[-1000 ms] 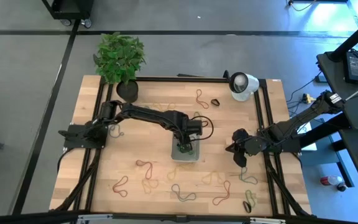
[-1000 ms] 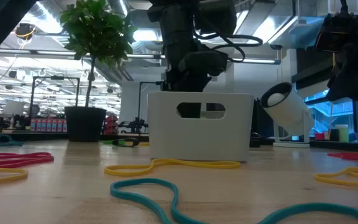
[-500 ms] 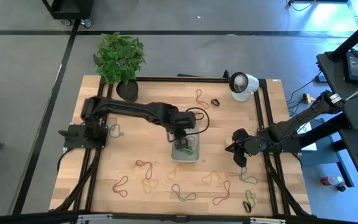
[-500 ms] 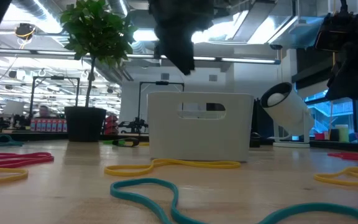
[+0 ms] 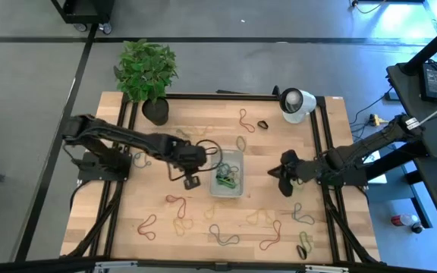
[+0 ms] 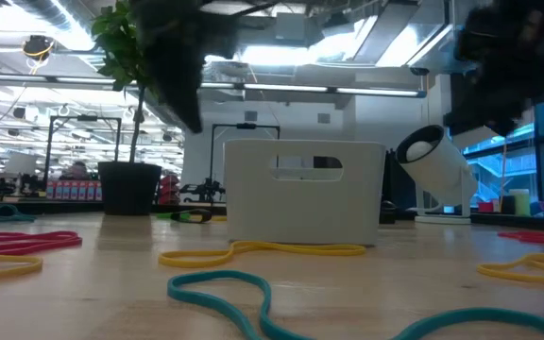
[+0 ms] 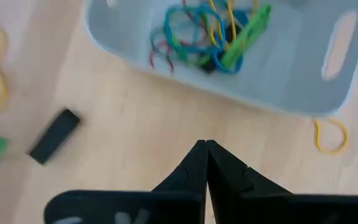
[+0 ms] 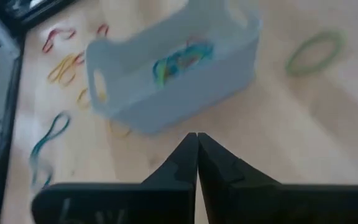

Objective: Pick and place rubber bands into bin
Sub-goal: Put the red rubber band into the gray bin

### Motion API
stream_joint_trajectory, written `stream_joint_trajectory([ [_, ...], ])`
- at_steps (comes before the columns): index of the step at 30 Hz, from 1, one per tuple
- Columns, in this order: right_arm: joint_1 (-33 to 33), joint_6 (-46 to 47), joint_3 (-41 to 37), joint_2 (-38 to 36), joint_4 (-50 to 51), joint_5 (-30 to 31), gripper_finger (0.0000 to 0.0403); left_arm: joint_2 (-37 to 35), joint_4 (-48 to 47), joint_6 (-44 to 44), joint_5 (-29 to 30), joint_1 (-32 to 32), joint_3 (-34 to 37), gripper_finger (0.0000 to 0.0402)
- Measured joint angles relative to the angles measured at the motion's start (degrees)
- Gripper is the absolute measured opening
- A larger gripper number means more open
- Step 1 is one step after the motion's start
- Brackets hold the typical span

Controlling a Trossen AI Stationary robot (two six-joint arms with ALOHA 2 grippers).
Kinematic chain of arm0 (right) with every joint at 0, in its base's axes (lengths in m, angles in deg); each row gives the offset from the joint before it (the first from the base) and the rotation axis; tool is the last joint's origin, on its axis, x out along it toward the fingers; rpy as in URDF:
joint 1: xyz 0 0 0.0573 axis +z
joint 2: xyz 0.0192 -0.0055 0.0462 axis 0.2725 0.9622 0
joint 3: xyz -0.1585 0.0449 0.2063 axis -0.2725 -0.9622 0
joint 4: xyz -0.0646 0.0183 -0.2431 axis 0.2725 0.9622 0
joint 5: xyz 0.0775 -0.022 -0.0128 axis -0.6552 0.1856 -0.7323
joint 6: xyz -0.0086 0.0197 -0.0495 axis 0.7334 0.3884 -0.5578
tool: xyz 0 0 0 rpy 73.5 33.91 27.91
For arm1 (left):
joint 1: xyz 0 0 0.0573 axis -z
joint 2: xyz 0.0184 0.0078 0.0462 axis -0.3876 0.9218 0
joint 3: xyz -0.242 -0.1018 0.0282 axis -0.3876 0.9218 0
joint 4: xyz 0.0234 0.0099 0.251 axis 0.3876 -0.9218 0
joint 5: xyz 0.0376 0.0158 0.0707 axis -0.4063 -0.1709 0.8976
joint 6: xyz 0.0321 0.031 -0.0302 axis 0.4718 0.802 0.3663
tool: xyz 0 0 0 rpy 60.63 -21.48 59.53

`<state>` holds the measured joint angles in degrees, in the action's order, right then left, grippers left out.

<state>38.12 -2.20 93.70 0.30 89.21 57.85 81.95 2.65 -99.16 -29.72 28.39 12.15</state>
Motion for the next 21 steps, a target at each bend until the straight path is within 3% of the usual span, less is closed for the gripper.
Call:
stream_joint_trajectory([
  [6, -11.1, -12.8, 11.3, 10.1, 0.4, 0.0, 0.0016, -8.8, 12.1, 0.0, -1.0, -2.4, 17.2, 0.0001],
  [10, -20.0, -16.6, 23.0, 20.7, 6.8, -0.5, 0.0016, -13.3, 18.8, 0.2, -3.4, -5.4, 25.7, 0.0001],
  [15, -31.0, -18.4, 38.1, 34.9, 17.7, -6.4, 0.0028, -16.8, 20.8, 4.5, -5.5, -10.0, 31.4, 0.0001],
  [21, -41.8, -18.4, 50.9, 50.0, 26.2, -14.4, 0.0085, -18.4, 21.0, 10.5, -6.7, -15.3, 34.0, 0.0002],
])
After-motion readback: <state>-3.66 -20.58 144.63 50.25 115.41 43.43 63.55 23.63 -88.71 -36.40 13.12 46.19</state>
